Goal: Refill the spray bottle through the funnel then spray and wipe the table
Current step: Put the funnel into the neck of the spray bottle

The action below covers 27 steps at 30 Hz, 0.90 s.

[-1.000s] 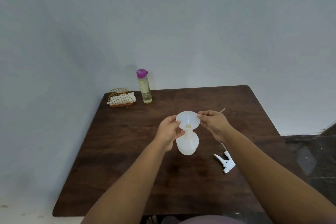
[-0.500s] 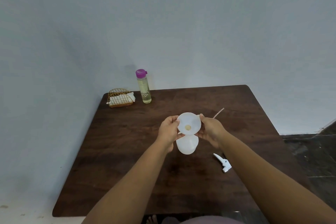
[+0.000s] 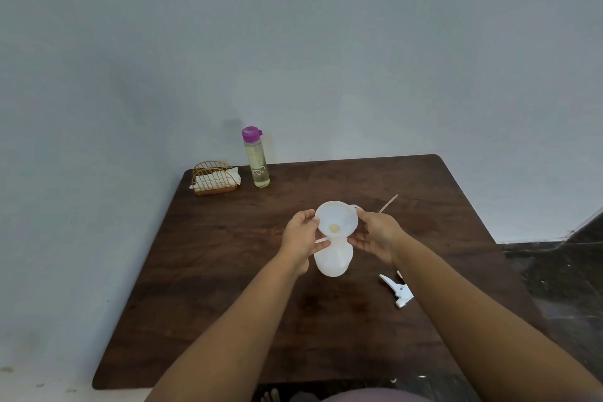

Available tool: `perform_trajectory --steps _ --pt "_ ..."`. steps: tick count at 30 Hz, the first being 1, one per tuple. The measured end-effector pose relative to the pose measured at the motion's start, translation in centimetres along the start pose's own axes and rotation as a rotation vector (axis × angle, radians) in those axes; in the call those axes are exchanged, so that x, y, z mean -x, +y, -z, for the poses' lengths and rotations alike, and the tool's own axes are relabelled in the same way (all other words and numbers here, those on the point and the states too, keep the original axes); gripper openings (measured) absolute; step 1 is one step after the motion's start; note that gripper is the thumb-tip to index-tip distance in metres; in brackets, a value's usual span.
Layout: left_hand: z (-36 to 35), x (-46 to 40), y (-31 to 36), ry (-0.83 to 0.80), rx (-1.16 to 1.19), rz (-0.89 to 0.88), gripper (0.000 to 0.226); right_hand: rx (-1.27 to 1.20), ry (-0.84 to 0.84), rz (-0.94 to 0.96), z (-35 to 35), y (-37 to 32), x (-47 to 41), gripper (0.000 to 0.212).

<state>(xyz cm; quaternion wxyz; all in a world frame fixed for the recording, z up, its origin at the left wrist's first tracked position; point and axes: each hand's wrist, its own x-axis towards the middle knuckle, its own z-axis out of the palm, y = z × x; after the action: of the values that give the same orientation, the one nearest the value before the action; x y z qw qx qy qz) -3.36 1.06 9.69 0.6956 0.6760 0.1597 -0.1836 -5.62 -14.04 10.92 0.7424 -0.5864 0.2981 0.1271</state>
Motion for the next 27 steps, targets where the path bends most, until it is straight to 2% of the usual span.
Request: perform_trajectory --steps 8,17,27 --pt "0.37 0.13 0.13 -0.02 0.003 -0.01 0.036 0.005 0.0 0.012 0.14 0.14 -0.34 0.02" --pt "0.03 0.25 0.12 -0.002 0.004 0.003 0.025 0.0 0.004 0.021 0.61 0.45 -0.9 0.027" --pt "0.23 0.17 0.2 0.004 -0.015 -0.004 0.033 0.022 0.028 0.031 0.53 0.1 -0.77 0.028"
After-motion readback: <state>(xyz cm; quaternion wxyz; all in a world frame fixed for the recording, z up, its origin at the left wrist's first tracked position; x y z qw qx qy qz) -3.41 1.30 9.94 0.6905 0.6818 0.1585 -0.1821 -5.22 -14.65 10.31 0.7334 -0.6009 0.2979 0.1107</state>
